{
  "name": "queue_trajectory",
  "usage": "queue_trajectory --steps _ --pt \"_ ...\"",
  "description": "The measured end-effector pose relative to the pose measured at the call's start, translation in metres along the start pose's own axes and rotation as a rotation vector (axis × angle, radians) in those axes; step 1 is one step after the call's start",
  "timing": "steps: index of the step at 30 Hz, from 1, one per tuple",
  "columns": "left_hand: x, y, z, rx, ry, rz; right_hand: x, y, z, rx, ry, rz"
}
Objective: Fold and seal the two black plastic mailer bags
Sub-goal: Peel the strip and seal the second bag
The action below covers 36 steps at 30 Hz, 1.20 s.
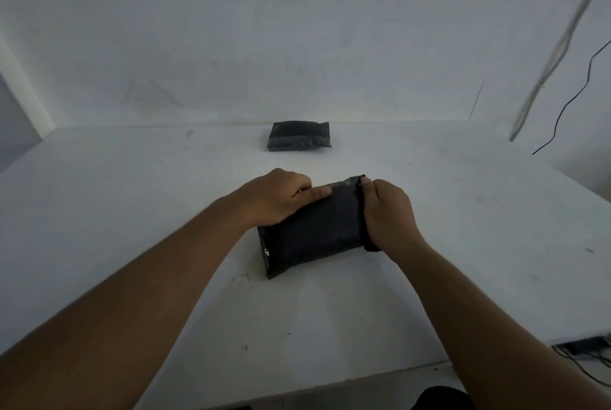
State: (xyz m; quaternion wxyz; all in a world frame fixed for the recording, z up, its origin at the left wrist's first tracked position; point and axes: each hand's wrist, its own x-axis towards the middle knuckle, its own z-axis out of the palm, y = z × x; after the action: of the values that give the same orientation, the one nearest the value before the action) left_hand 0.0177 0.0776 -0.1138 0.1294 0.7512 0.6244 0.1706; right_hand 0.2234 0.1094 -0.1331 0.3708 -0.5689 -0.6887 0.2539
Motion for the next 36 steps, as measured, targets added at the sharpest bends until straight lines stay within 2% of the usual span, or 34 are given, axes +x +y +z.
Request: queue_trajectory --steps 4,6,8,10,11,13,16,20,25,29,36 --pt "-0.008 -0.029 -0.001 -0.083 0.164 -0.124 -0.002 0.004 -0.001 0.004 0.072 0.007" --pt "-0.009 -0.030 0.001 -0.344 0.255 -0.348 0.000 0.004 0.000 0.035 0.115 0.015" --pt "-0.006 -0.023 0.007 -0.611 0.227 -0.584 0.001 0.003 0.003 0.075 0.147 0.009" --pt "-0.002 -0.016 0.013 -0.683 0.283 -0.660 0.002 0.000 0.005 0.136 0.158 0.019" --pt "-0.001 -0.011 0.013 -0.652 0.374 -0.648 0.001 -0.002 0.006 0.176 0.157 0.032" --pt "0.000 -0.008 0.011 -0.439 0.551 -0.553 0.000 -0.003 0.007 0.203 0.162 0.034" --pt "-0.002 -0.006 0.010 -0.238 0.683 -0.438 0.001 0.002 0.007 0.112 0.208 -0.008" --pt "-0.002 -0.004 0.017 -0.231 0.751 -0.413 0.002 0.006 0.008 0.058 0.222 0.009" --pt "-0.004 0.001 0.017 -0.374 0.757 -0.425 0.007 0.008 0.008 0.027 0.192 0.055" --pt "-0.007 0.000 0.014 -0.339 0.741 -0.402 0.007 0.006 0.008 0.134 0.111 0.085" --pt "-0.010 -0.003 0.014 -0.389 0.737 -0.451 0.008 0.003 0.012 0.069 0.148 0.019"
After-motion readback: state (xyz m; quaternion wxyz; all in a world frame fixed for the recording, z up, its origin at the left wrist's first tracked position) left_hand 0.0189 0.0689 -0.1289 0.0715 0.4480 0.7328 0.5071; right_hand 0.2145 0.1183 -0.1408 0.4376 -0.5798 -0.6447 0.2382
